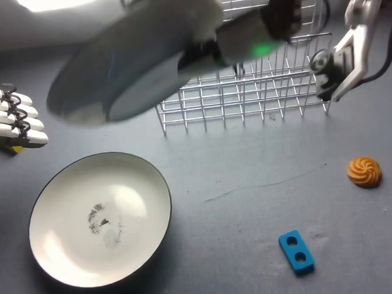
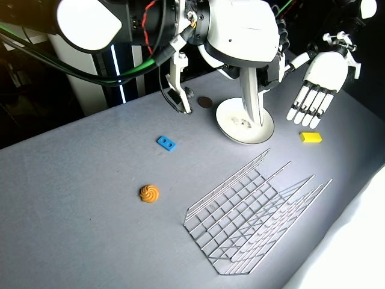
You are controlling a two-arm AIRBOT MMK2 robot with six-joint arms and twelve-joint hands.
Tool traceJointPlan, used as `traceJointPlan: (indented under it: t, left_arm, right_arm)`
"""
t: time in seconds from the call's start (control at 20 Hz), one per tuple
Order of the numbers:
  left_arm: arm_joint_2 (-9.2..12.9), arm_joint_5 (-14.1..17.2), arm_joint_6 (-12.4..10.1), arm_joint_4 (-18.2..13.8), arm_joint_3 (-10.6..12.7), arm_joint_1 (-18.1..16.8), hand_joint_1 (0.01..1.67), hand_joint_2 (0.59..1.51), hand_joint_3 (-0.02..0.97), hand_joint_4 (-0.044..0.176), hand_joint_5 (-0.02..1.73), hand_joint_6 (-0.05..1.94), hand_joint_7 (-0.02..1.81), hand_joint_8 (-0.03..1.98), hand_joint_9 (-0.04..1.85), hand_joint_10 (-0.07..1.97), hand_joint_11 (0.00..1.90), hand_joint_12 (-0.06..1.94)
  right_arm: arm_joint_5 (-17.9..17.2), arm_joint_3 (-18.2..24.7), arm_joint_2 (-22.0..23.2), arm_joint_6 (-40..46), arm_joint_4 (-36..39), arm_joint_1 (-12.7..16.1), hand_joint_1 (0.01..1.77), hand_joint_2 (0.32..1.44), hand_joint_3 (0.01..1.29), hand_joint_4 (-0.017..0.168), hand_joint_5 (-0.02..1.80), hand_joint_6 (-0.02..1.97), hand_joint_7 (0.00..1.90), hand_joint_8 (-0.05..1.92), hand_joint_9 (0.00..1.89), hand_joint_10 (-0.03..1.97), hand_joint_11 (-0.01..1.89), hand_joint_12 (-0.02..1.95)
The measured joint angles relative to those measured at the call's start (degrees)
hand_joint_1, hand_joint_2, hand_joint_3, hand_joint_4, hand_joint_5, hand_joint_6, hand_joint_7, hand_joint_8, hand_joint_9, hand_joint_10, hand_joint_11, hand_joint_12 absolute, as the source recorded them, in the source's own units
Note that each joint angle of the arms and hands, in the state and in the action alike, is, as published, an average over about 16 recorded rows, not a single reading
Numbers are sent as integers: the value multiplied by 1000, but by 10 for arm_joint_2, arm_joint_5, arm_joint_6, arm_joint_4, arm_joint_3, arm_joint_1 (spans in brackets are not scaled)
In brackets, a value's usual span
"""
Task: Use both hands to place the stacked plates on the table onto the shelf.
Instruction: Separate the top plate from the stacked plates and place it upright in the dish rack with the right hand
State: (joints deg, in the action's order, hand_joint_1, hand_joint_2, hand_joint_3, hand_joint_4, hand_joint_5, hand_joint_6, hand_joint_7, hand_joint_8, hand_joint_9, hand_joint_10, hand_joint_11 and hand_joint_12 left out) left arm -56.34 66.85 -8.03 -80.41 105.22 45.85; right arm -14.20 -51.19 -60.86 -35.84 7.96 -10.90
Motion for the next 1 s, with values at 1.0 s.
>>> traceJointPlan:
  t: [1.0]
  left_arm:
    - [-5, -15, -5, -32, -47, 20, 18, 1072, 15, -1, 105, 17, 114, 0, 81, 7, 43, 38]
  right_arm:
    - [69, -140, -1, 78, -165, 37, 1382, 948, 11, -7, 1008, 830, 1110, 652, 1072, 1001, 927, 1210]
